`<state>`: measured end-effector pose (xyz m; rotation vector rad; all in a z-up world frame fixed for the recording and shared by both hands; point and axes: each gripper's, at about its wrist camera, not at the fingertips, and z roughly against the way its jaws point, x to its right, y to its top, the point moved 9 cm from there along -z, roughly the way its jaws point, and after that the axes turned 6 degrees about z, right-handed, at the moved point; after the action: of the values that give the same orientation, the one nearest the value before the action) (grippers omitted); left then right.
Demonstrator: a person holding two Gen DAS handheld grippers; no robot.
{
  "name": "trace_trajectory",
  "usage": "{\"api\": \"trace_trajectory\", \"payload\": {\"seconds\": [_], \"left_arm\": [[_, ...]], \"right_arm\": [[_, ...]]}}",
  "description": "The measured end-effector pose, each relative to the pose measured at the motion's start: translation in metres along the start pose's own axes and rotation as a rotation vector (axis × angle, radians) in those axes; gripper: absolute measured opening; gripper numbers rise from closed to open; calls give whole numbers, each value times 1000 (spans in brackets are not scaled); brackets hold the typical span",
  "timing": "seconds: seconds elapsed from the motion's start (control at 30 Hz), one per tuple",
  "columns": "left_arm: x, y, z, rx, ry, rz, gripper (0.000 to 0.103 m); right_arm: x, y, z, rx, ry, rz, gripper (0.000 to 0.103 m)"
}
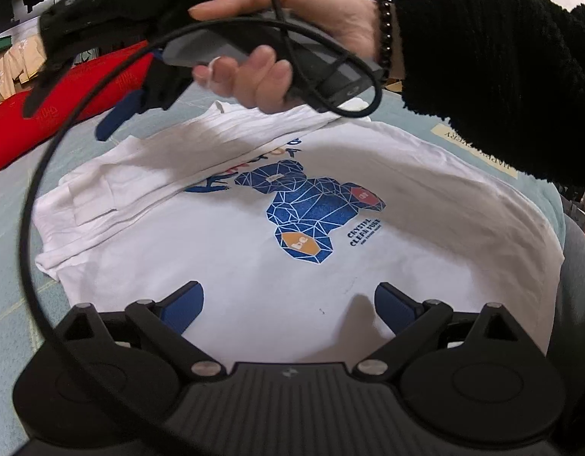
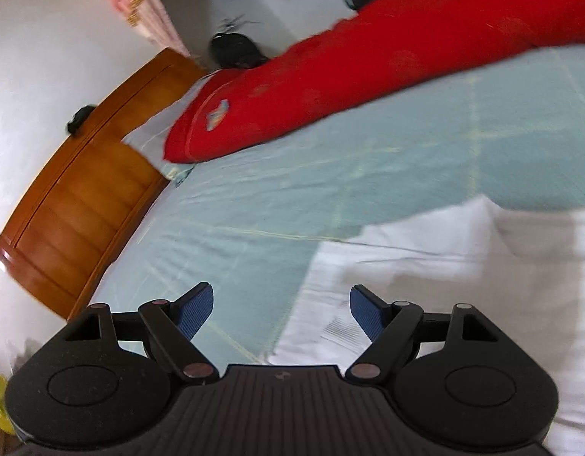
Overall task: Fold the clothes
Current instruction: 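Press the folded sleeve flat with the right gripper fingers, then raise the open right gripper away from the shirt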
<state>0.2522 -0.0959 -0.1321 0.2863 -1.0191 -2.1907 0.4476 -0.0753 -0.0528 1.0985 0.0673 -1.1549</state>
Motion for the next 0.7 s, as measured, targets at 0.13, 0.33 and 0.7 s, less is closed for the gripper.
{"api": "trace_trajectory", "payload": {"seconds": [0.13,0.33,0.7], "left_arm": [[2,0,2,5,-4,-5,96],[20,3,6,30,-62,-31,96],[74,13,23,91,-301,-74,97]], "right_arm": [[9,-1,9,17,-114,65,83],[69,-7,62,51,-423,119,83],[165,-66,189,149,-689,34,83]]}}
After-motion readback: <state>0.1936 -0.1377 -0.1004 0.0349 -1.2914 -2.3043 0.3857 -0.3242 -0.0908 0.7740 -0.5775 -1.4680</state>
